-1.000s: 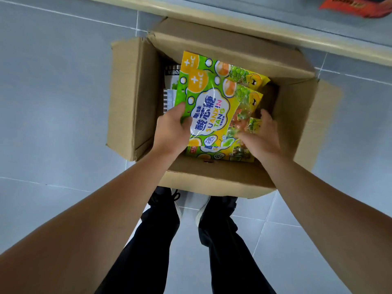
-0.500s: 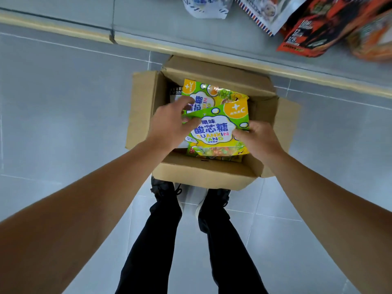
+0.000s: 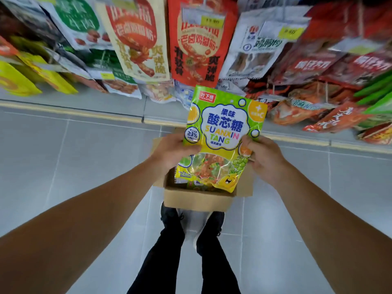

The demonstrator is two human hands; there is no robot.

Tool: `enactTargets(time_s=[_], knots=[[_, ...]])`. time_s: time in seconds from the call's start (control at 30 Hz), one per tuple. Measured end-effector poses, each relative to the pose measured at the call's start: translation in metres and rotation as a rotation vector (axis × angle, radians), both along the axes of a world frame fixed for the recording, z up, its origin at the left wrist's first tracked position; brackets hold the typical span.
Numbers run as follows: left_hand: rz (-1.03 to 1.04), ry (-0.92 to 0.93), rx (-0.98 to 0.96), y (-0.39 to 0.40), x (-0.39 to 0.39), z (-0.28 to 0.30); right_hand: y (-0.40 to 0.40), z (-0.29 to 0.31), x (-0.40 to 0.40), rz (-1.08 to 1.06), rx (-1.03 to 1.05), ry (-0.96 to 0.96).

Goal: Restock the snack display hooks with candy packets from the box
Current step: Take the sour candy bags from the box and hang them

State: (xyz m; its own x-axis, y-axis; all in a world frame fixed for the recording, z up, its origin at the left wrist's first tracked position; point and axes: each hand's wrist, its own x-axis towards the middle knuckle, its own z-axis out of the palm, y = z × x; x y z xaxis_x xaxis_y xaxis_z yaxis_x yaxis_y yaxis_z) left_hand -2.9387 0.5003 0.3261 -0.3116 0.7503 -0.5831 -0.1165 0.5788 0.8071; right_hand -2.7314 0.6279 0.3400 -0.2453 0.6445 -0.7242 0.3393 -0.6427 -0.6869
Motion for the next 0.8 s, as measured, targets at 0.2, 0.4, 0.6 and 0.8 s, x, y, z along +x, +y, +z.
enactTargets(time_s=[0.2,0.4,0.6,0.8], knots=[[-0.011,0.055,0.156,-0.007,0.012,0.124,-0.016,0.126,0.01,-0.062,0.147,0.045],[-0.02,0.121,0.355,-0.026,0.053,0.231,-0.04,0.247,0.048,-0.045,0.408,0.151],[0.02,0.21,0.563,-0.045,0.108,0.337,-0.061,0.36,0.093,-0.065,0.623,0.274],[0.061,0.268,0.722,-0.052,0.153,0.435,-0.073,0.456,0.127,-0.142,0.714,0.434]])
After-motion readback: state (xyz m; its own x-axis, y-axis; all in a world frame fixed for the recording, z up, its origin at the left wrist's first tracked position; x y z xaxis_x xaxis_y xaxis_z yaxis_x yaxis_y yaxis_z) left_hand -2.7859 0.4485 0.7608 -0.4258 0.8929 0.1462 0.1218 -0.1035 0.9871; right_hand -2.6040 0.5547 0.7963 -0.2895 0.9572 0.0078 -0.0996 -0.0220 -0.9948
